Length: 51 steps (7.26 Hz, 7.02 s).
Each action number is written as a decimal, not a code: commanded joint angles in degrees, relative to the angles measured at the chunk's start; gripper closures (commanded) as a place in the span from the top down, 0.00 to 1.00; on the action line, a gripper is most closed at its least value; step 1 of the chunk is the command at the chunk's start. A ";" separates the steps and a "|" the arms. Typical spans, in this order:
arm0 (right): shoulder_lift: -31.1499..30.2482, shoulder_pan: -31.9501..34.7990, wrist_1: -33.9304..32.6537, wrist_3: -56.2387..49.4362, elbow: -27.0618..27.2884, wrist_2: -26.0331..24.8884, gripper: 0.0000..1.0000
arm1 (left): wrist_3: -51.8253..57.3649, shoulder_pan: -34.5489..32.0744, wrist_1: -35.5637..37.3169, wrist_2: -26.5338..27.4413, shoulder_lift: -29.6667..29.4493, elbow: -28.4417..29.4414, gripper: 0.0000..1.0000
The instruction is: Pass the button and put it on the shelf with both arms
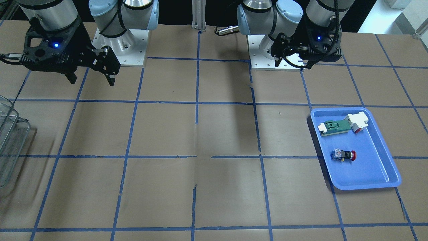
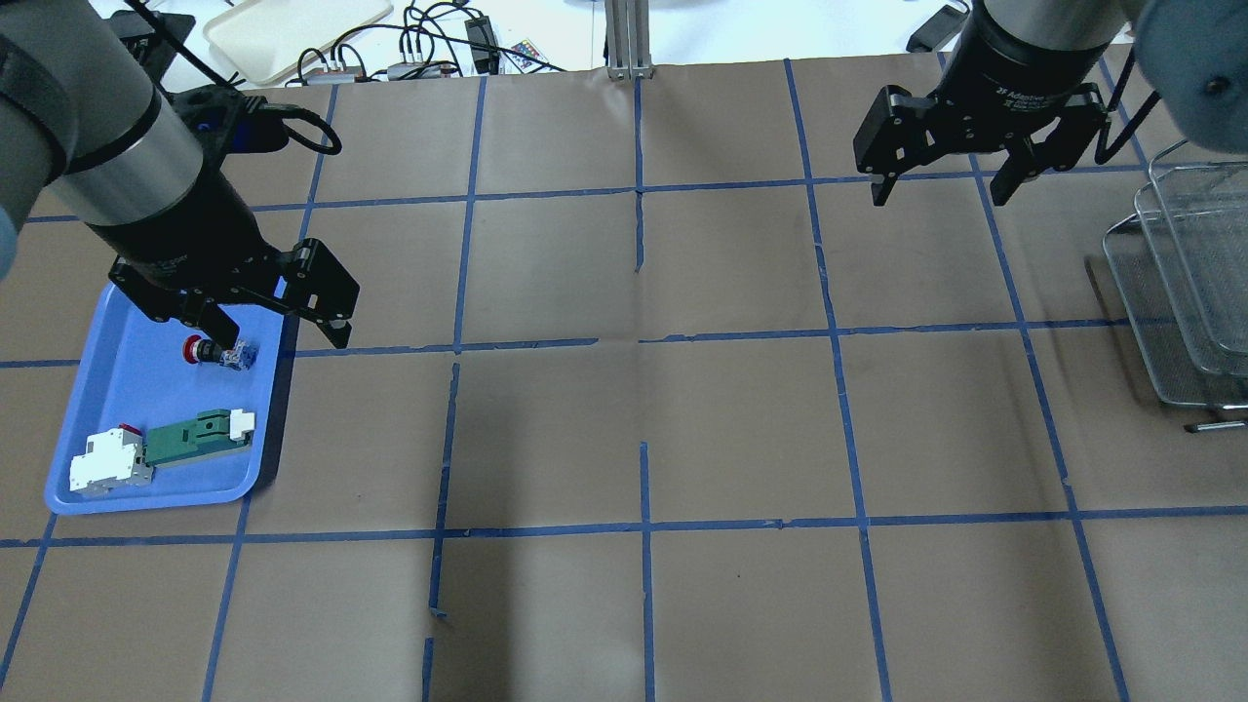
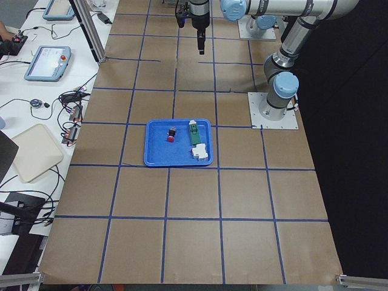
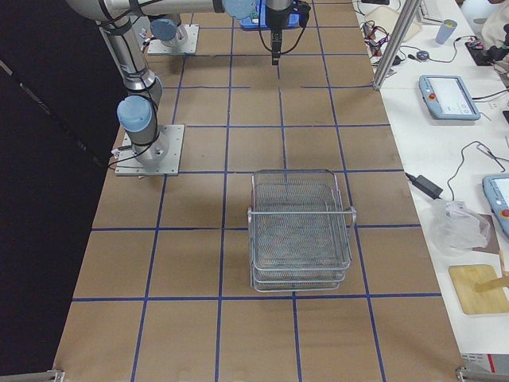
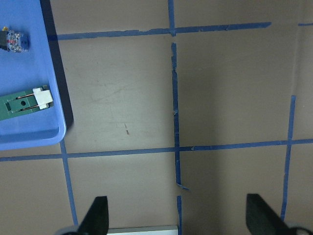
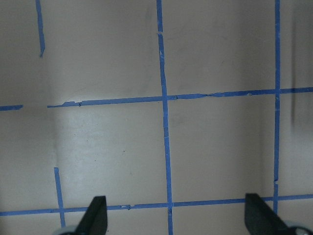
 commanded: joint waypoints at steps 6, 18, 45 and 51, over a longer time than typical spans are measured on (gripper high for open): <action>0.00 0.00 0.00 -0.02 0.02 0.00 1.00 | 1.12 12.27 9.70 -0.27 -2.76 -0.50 1.00; 0.00 0.00 0.00 -0.11 0.02 0.00 1.00 | -43.24 36.38 22.04 -10.95 -29.63 3.89 1.00; 0.62 -0.88 -0.17 -14.14 0.02 0.00 1.00 | -88.98 4.02 14.30 -32.34 -20.44 4.77 0.00; -0.35 -4.84 1.84 -59.80 0.19 6.74 1.00 | -118.47 -15.53 30.29 -37.36 -20.60 4.25 0.00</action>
